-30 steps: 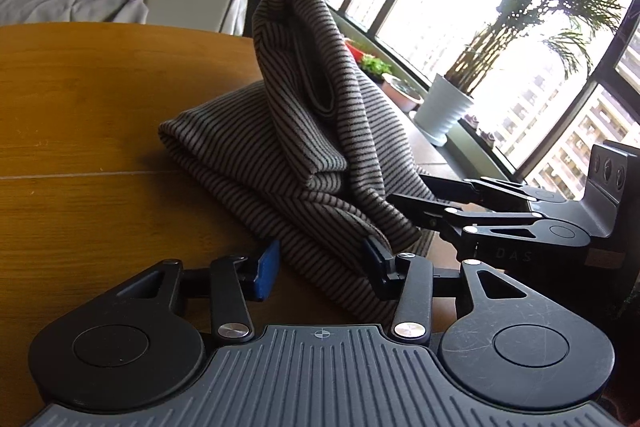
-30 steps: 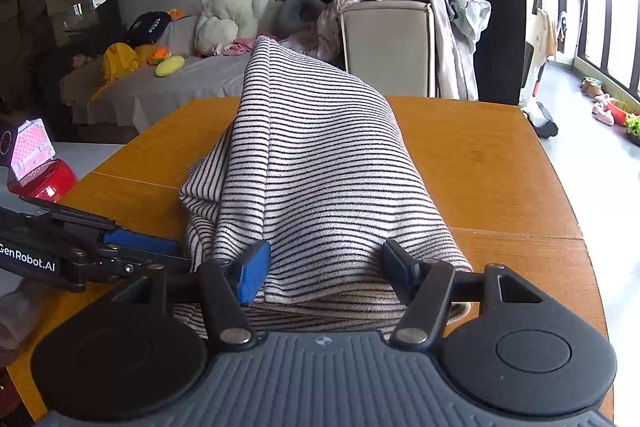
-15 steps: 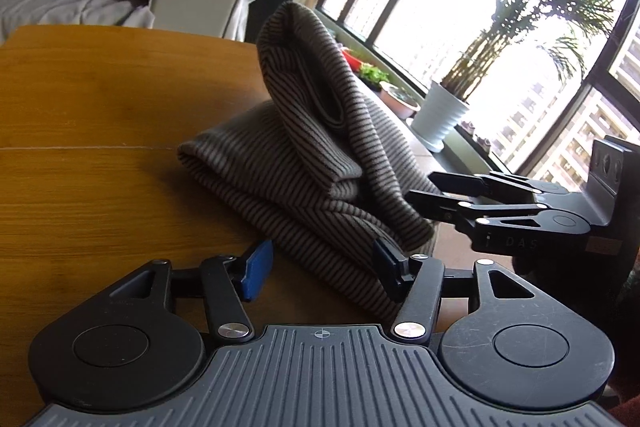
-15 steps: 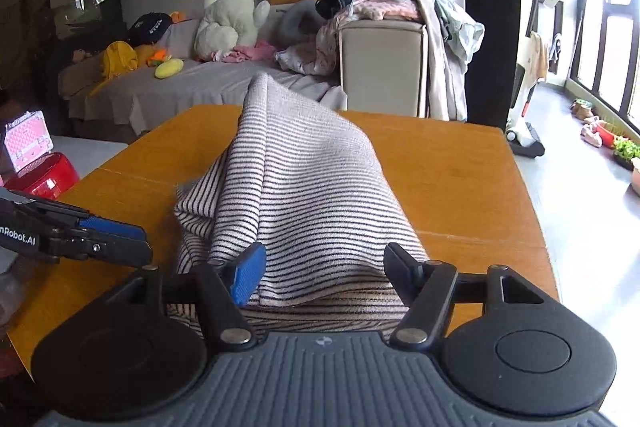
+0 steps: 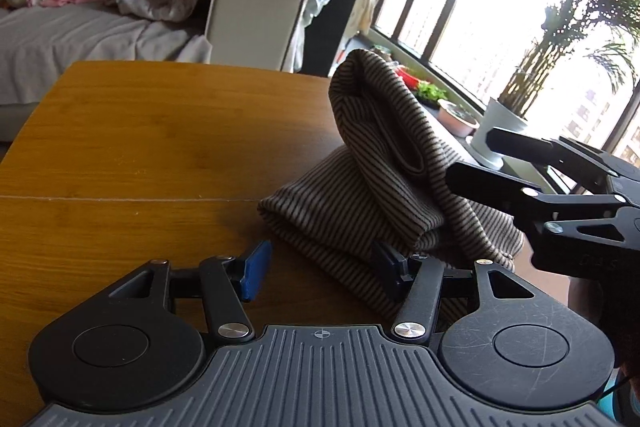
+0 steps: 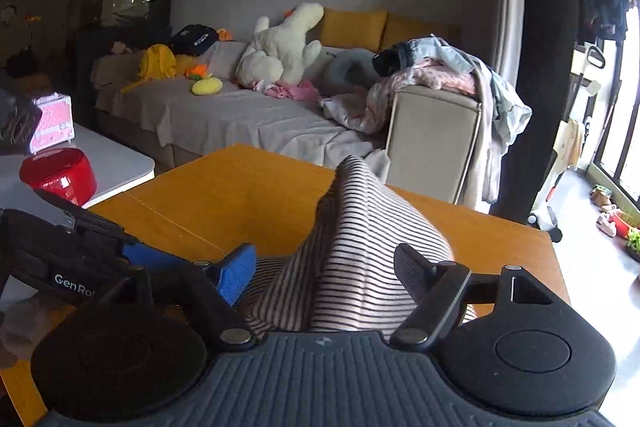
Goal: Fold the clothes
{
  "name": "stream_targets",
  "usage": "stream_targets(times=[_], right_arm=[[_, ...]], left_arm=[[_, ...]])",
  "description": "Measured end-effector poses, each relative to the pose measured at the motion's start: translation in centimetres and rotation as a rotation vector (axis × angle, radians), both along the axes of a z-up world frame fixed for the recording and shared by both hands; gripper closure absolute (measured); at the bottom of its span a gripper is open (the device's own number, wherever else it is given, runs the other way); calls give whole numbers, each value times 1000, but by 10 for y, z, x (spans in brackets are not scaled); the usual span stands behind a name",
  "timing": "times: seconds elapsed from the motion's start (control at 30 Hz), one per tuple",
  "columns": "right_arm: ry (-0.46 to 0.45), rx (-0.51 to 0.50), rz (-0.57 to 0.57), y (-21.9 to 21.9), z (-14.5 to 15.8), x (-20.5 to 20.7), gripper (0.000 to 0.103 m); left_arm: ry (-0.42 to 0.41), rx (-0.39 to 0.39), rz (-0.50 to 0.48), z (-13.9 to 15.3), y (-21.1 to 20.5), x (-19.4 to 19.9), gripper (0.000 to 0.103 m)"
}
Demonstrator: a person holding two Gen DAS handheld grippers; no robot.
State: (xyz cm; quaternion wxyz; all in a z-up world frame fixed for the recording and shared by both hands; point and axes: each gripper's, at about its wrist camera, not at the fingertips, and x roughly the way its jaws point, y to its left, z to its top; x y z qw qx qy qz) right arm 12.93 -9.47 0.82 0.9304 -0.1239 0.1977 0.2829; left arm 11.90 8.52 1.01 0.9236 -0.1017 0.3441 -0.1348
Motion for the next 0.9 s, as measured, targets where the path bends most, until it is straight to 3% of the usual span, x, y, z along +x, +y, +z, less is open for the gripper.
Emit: stream_targets(times=[0.1, 0.2, 0.27, 0.3, 0.33, 0.37, 0.57, 0.63, 0.7, 0.77, 0.9], right_arm=[[-4, -60, -5, 15, -13, 9, 16], [1, -116, -32, 22, -29, 14, 15], [-42, -142, -60, 22, -36, 14, 16], [-65, -139, -79, 19, -35, 13, 21], [-89, -137, -99, 17, -34, 11, 50], [-111, -144, -121, 14, -31, 10, 68], [-45, 20, -164, -45, 3, 22, 79], [-30, 105, -146, -67, 20, 23, 80], [-52, 161, -114, -85, 37, 16, 80], [-101, 132, -71, -87, 49, 3, 81], [-68, 56, 62, -68, 44, -19, 81]], left_arm=[[9, 31, 41, 0, 8, 3, 48], [23, 31, 72, 0, 20, 5, 46], [16, 35, 75, 2, 22, 5, 46], [11, 36, 72, 3, 22, 4, 46], [9, 35, 68, 4, 21, 4, 45], [7, 34, 64, 5, 20, 3, 45], [5, 22, 37, 6, 10, 6, 42], [19, -34, -3, 5, 8, 6, 45], [63, -150, -94, 0, 3, 7, 52], [84, -186, -148, -5, -6, 10, 58], [128, -198, -206, -20, -24, 19, 58]])
